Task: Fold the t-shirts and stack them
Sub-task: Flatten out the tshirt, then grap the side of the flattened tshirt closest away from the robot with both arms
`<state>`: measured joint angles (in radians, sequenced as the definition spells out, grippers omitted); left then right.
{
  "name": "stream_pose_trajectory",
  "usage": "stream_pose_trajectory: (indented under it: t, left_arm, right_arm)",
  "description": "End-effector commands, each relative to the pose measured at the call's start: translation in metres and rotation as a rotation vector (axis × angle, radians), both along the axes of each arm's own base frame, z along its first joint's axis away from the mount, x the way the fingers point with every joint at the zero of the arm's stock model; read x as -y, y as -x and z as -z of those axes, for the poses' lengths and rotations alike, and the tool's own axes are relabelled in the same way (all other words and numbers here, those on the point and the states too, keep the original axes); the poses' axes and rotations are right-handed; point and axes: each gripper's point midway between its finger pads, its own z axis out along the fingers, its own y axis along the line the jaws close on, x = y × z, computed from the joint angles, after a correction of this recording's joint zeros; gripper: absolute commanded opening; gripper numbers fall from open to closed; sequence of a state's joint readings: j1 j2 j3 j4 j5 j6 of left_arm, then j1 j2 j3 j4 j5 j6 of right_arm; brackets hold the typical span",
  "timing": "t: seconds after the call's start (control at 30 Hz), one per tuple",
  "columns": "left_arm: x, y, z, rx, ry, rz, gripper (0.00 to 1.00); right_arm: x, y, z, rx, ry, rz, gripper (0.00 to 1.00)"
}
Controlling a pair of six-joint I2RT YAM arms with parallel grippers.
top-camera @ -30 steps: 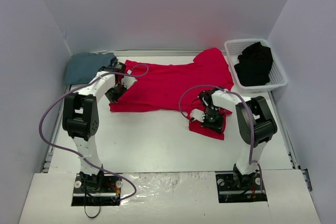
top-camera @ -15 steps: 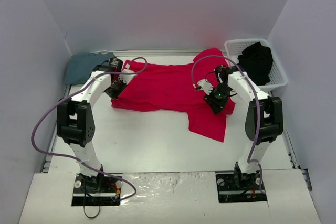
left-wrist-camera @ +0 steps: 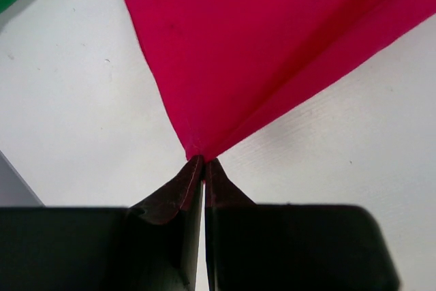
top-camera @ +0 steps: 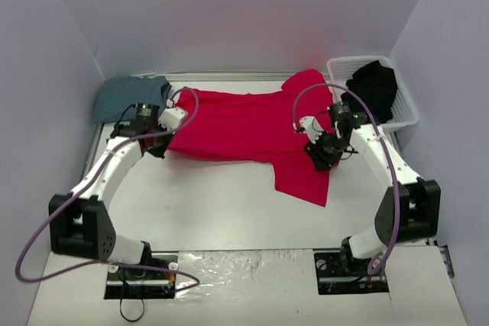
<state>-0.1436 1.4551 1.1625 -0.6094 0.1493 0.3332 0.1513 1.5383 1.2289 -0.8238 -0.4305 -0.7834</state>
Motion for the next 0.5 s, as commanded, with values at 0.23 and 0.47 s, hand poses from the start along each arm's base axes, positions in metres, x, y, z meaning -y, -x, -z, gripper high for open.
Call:
stream_pose_trajectory:
  t: [0.23,0.47]
  left_arm:
    - [-0.010,0.042,0.024,0.074,-0.032,0.050,0.02]
    - [-0.010,0.032,0.030,0.133,-0.024,0.030,0.02]
  right_arm:
    - [0.042,0.003,0.005,0.226,0.133,0.154,0.38]
    - [0.049,0.013,0.010,0.283,0.173,0.075,0.44]
